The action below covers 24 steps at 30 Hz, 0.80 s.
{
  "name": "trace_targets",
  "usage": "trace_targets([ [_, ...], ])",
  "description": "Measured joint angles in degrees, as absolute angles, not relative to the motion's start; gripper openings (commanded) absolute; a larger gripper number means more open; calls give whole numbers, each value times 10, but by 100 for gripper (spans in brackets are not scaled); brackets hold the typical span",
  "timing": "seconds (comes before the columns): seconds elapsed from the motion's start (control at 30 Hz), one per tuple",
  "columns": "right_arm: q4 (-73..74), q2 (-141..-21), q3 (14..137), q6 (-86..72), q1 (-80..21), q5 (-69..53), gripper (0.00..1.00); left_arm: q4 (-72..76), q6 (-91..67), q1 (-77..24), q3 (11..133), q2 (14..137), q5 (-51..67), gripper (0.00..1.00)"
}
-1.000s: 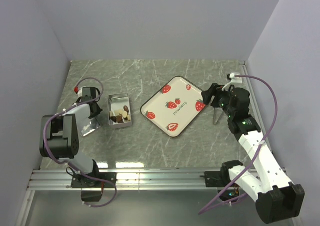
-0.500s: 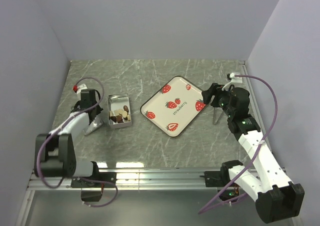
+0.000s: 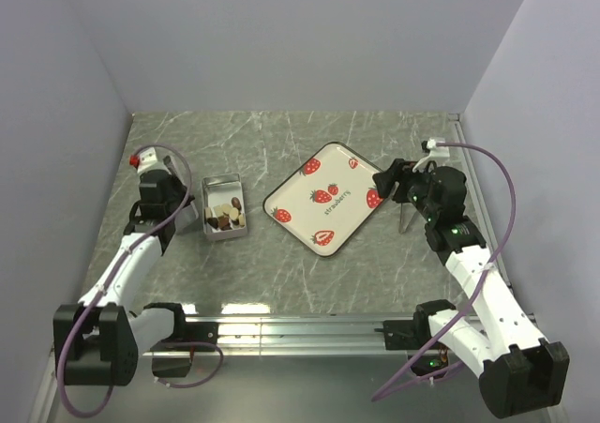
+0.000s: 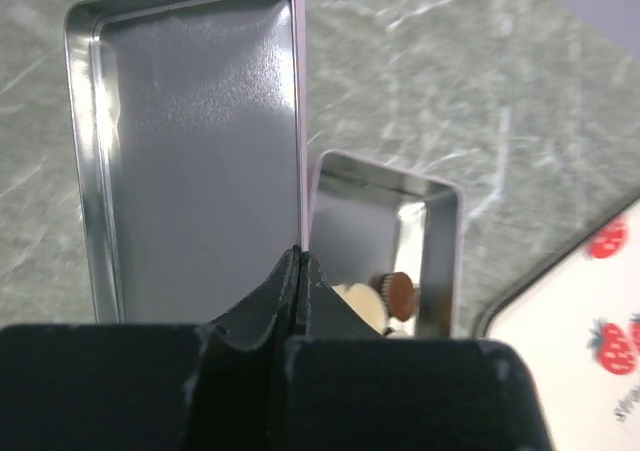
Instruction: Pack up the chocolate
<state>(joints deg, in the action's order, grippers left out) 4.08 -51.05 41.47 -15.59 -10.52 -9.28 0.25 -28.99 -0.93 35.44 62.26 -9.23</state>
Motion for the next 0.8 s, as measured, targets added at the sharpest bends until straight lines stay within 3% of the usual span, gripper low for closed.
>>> trace_targets([
  [0.57,-58,-448,364,-129,-223,-149,73,42,-317,-19,352,474,1,1],
  [0.8,-113,-442,344,-90,-325,-146,73,84,-376,-52,357,446,70,1],
])
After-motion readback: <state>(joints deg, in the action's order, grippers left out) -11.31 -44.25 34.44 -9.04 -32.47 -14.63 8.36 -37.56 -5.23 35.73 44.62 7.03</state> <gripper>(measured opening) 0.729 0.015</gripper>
